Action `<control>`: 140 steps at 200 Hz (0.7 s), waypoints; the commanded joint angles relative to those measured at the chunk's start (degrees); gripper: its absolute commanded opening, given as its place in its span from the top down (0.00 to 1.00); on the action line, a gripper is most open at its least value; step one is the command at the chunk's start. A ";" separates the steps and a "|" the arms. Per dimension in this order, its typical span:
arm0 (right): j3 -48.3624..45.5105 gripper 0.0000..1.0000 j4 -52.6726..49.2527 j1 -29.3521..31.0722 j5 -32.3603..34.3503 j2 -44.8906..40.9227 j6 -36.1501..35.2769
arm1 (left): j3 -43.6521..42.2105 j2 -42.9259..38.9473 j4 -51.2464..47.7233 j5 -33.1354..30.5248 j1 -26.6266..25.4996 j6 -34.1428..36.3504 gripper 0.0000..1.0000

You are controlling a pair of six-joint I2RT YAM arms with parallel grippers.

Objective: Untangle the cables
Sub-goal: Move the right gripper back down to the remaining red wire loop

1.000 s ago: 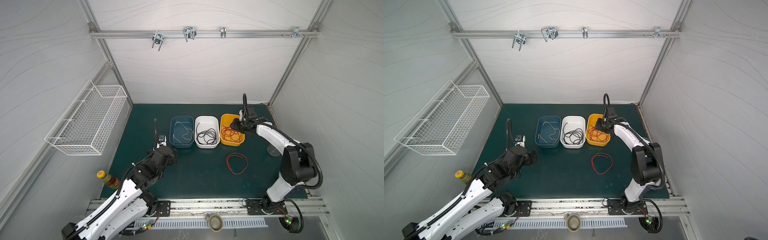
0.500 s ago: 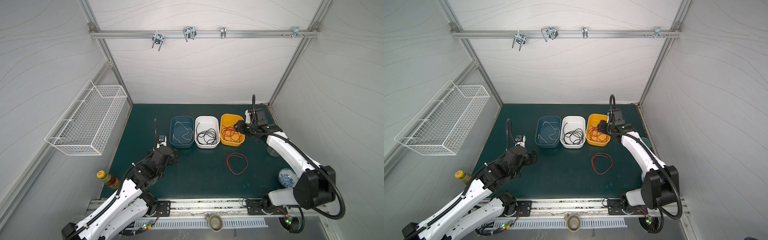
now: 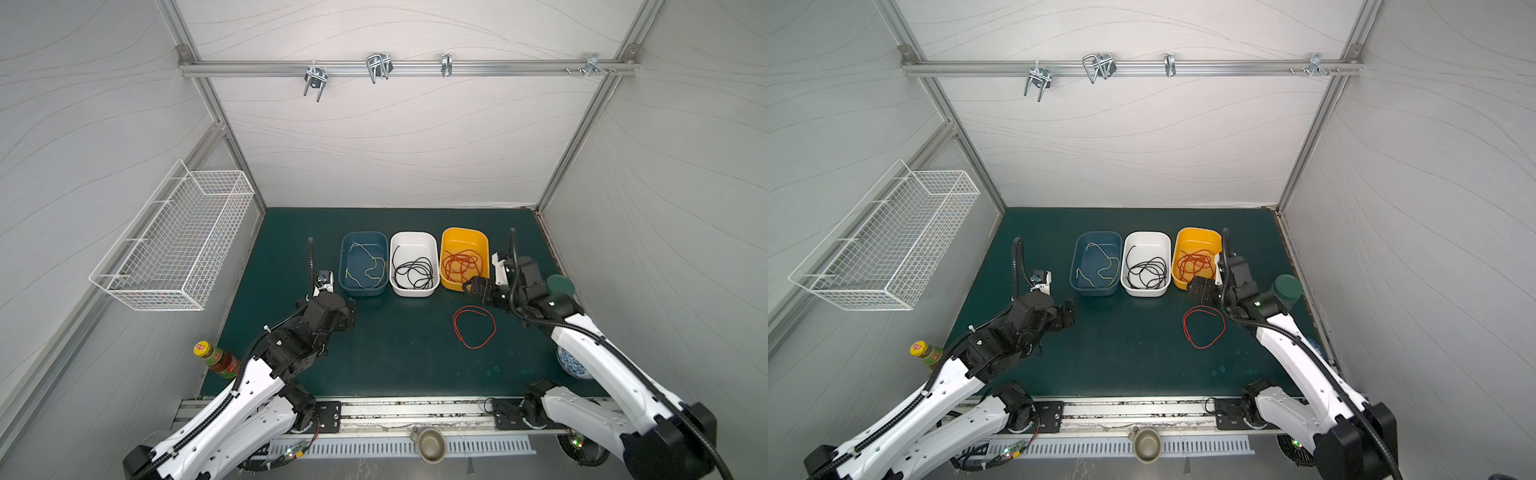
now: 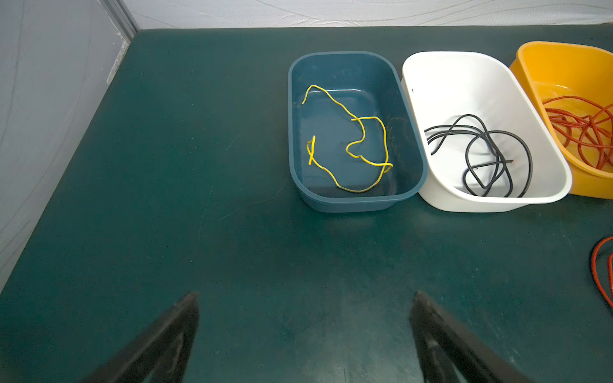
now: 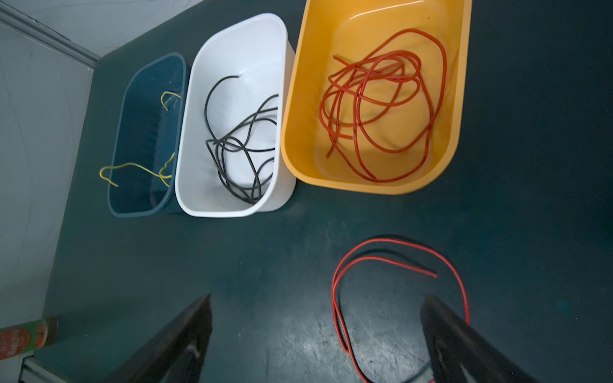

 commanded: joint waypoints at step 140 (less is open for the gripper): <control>-21.92 0.01 -6.67 8.08 5.91 -20.50 17.20 | 0.65 1.26 0.72 0.99 0.25 -0.87 0.00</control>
